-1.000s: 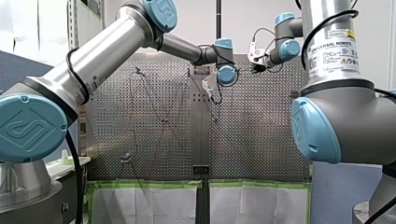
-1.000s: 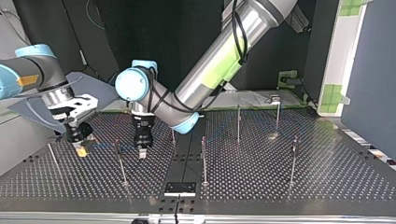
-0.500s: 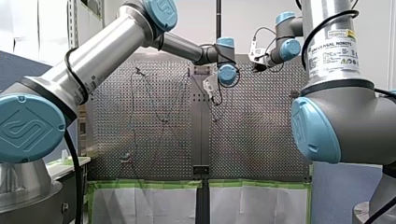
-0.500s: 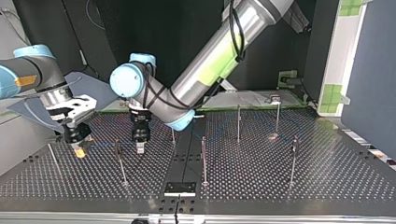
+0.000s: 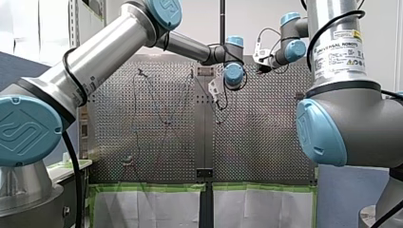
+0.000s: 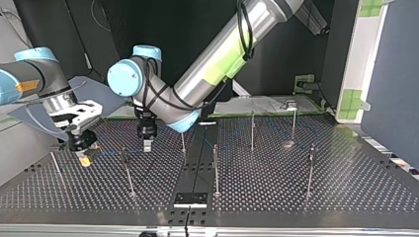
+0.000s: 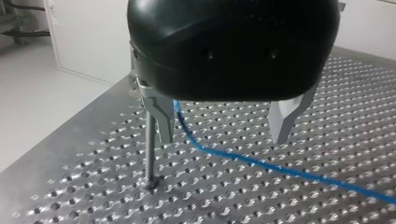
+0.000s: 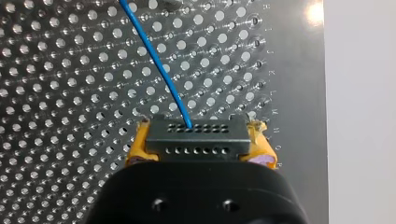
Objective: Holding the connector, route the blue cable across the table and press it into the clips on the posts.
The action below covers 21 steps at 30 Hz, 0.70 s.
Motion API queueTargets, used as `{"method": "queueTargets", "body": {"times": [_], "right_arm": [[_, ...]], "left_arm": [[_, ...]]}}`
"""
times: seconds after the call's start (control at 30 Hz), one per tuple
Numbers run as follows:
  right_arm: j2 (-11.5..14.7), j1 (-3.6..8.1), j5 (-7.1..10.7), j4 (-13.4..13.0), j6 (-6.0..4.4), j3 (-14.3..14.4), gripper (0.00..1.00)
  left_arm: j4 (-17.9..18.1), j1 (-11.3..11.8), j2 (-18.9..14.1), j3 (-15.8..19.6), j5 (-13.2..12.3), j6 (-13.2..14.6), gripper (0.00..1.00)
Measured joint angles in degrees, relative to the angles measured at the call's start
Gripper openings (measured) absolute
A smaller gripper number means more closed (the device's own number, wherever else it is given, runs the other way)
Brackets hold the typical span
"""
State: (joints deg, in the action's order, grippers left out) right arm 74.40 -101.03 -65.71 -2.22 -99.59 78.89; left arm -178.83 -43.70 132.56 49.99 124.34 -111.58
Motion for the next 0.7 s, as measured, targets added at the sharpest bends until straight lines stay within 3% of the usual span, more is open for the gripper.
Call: {"method": "queueTargets", "body": {"times": [0.3, 0.7], "right_arm": [[0.0, -0.01, 0.11, 0.2, -0.01, 0.0, 0.00], [-0.1, -0.32, 0.13, 0.2, -0.01, 0.0, 0.00]], "left_arm": [[-3.6, -1.4, -2.8, 2.3, 2.8, -0.2, 1.00], [1.1, -1.9, -8.5, 7.9, 1.6, 1.4, 1.00]]}}
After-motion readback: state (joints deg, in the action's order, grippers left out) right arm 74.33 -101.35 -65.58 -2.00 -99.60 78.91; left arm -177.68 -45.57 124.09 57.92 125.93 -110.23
